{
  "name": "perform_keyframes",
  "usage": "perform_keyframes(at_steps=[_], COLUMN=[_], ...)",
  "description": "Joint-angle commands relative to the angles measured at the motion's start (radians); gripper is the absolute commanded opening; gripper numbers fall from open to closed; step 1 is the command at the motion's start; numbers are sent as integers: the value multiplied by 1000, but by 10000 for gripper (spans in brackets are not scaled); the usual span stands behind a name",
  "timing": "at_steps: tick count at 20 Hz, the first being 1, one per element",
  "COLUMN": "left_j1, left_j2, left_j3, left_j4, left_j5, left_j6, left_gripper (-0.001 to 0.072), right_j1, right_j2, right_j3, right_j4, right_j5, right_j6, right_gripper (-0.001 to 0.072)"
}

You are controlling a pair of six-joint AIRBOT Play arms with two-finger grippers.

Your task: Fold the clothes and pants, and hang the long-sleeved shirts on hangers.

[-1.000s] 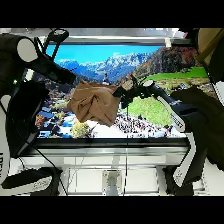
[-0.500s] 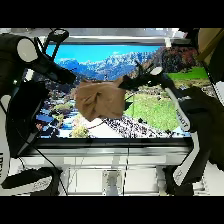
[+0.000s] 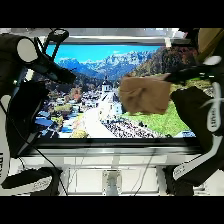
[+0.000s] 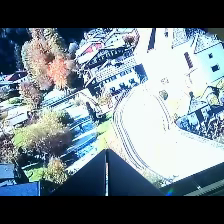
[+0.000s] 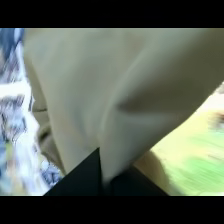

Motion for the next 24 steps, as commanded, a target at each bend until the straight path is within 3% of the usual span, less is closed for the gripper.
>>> perform_keyframes(at_steps=[1,5,8,14,15,17,18,20,24], left_j1=[0,0,0,-1,-1,-1,-1,0,-1], left_j2=[-1,-1,-1,-1,-1,-1,-1,-1,-1], left_j3=[0,0,0,0,0,0,0,0,0], left_j4=[0,0,0,0,0,0,0,0,0], left_j5=[1,1,2,4,5,4,4,4,-6], left_j6=[0,-38,-37,-37,-37,-37,-37,-37,-37], left_gripper=[12,12,12,12,12,12,12,12,12], right_j1=[-254,-543,-674,-689,-689,-693,-693,-690,-629], right_j2=[93,225,258,258,258,258,259,297,402], right_j3=[19,44,39,-202,-249,-287,-280,-241,-55], right_j4=[-28,-76,-299,-438,-438,-446,-455,-428,-109], right_j5=[86,164,292,257,256,324,387,390,383], right_j6=[11,13,25,33,33,42,50,144,162], right_gripper=[18,17,17,19,67,544,602,595,593])
